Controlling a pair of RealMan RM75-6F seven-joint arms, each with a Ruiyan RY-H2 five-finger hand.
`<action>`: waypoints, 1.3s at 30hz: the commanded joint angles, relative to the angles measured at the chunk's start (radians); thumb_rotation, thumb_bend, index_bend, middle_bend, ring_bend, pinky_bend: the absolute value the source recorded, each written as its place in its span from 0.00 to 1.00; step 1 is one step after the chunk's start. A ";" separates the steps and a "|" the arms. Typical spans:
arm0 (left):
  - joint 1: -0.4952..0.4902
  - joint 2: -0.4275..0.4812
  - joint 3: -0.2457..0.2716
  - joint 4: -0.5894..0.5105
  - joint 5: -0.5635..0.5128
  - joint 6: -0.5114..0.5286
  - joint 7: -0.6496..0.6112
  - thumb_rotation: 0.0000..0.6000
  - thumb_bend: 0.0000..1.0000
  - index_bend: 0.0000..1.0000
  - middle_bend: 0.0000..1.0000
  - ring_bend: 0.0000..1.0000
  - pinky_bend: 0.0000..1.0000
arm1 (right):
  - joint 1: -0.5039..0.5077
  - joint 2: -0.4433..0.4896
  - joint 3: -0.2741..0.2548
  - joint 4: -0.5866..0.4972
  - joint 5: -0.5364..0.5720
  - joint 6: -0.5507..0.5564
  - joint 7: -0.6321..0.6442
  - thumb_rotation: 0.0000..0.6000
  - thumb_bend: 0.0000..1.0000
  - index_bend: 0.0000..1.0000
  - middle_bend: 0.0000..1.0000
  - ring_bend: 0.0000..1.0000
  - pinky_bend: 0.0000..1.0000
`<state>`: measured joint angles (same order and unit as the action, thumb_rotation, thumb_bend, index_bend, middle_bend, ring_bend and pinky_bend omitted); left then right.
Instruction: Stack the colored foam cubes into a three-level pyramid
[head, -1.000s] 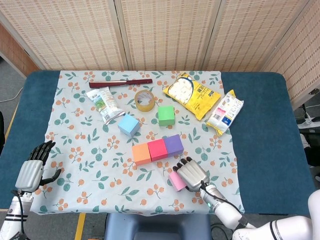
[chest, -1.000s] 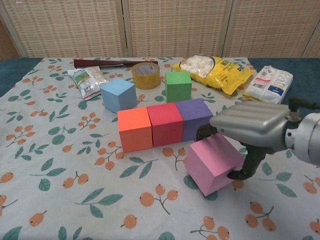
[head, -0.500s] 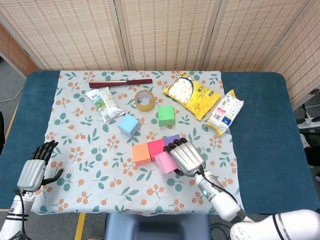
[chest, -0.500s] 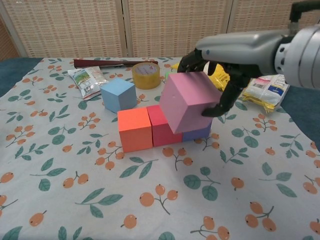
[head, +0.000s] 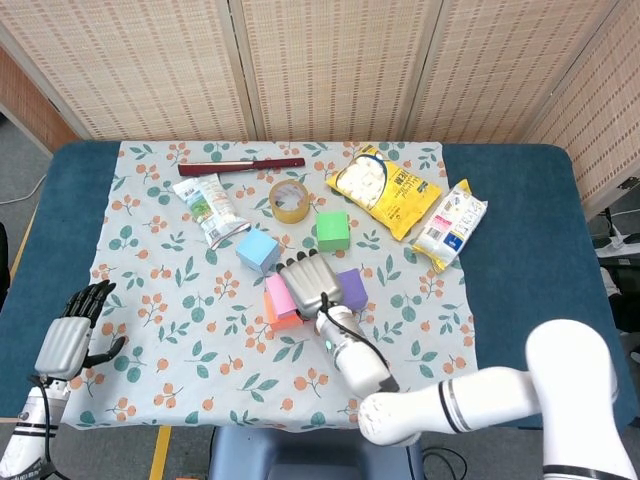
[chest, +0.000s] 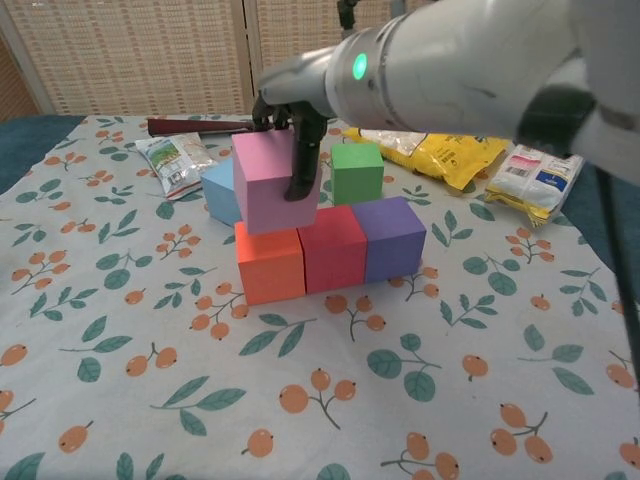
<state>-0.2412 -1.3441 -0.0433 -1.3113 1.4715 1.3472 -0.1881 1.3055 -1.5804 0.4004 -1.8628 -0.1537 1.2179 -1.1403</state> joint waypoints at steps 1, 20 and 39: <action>0.001 0.000 -0.001 0.001 -0.001 0.000 0.001 1.00 0.33 0.00 0.02 0.02 0.10 | 0.046 -0.050 0.011 0.061 0.040 0.006 -0.026 1.00 0.18 0.60 0.41 0.22 0.25; 0.000 -0.008 -0.001 0.004 -0.002 -0.009 0.019 1.00 0.33 0.00 0.02 0.02 0.10 | 0.056 -0.015 -0.069 0.081 0.072 -0.025 -0.013 1.00 0.18 0.58 0.41 0.22 0.23; -0.001 -0.010 -0.002 0.007 -0.003 -0.016 0.023 1.00 0.33 0.00 0.02 0.02 0.10 | 0.086 -0.017 -0.081 0.076 0.121 0.004 -0.020 1.00 0.18 0.46 0.39 0.21 0.23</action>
<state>-0.2423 -1.3542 -0.0450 -1.3041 1.4688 1.3314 -0.1654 1.3885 -1.5986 0.3185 -1.7853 -0.0395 1.2197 -1.1559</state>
